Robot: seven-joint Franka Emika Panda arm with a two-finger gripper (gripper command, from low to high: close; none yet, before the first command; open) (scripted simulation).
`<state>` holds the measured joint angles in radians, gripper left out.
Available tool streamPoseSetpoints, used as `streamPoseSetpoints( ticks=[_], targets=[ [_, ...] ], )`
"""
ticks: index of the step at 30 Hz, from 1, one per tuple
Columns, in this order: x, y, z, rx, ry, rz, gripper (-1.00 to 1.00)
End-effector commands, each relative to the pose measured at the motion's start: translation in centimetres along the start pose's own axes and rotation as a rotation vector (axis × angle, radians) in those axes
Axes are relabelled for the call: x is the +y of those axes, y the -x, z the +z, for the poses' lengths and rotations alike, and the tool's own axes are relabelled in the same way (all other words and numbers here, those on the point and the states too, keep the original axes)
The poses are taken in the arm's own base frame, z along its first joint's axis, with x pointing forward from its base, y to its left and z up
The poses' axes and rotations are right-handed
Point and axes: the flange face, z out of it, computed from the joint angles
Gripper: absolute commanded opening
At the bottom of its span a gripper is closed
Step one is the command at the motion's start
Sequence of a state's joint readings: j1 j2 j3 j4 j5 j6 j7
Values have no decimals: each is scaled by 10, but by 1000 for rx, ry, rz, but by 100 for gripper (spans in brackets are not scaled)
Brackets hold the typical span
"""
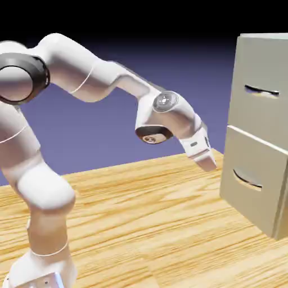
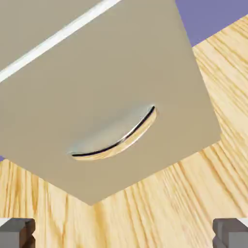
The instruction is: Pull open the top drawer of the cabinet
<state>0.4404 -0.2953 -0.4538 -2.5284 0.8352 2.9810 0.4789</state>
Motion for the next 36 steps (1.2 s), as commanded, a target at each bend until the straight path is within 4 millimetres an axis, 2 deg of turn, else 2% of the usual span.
streamPoseSetpoints(
  ticks=[1, 11, 20, 28, 36],
  targets=[
    [0, -3, 4, -4, -4, 31, 0],
    [1, -28, 38, -16, -61, 312, 0],
    [-10, -36, 59, 8, -162, 515, 0],
    [-37, -31, 67, 33, -304, 649, 0],
    [-82, -11, 64, 36, -495, 743, 0]
  ],
)
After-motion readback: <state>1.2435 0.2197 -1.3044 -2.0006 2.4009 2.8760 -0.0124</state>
